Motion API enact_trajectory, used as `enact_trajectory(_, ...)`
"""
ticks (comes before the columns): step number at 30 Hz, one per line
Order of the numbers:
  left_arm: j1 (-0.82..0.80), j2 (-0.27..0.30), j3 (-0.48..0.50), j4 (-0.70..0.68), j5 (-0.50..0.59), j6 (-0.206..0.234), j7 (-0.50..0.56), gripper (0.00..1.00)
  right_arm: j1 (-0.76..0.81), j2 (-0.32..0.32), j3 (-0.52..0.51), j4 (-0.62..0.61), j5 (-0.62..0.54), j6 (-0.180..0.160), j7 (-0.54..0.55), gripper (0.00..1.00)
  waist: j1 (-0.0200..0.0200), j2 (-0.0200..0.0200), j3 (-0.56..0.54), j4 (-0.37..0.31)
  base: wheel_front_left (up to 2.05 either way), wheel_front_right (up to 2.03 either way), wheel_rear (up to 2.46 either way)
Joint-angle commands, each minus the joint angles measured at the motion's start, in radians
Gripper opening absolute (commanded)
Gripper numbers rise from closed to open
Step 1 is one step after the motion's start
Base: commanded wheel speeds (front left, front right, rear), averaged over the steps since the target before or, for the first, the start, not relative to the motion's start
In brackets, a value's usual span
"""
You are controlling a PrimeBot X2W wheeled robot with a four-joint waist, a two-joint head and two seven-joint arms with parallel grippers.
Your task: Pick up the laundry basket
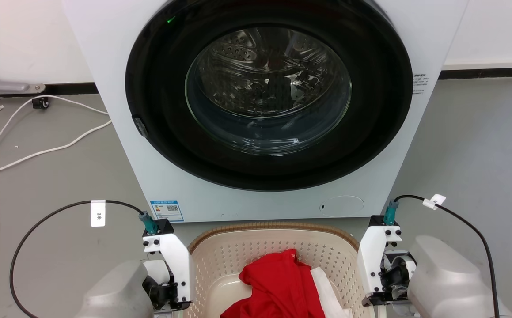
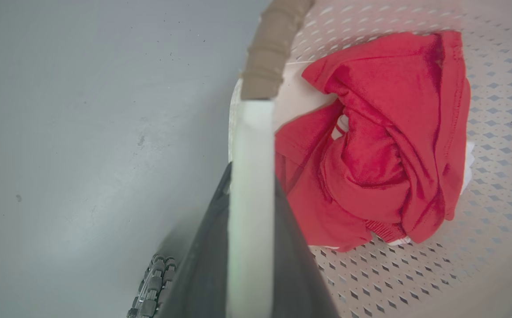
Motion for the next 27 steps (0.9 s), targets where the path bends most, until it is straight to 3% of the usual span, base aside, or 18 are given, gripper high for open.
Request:
enact_trajectory(1, 0.005, -0.031, 0.001, -0.015, -0.010, -0.011, -0.001, 0.00, -0.008, 0.031, -0.004, -0.011, 0.014, 0.013, -0.003, 0.00, 0.0000, 0.0000, 0.001, 0.000, 0.00, 0.00, 0.00)
enact_trajectory(27, 0.002, -0.031, -0.018, -0.016, -0.024, -0.011, -0.020, 0.00, -0.010, 0.031, -0.004, -0.011, 0.010, 0.013, -0.011, 0.00, 0.0000, 0.0000, 0.011, 0.005, 0.00, 0.00, 0.00)
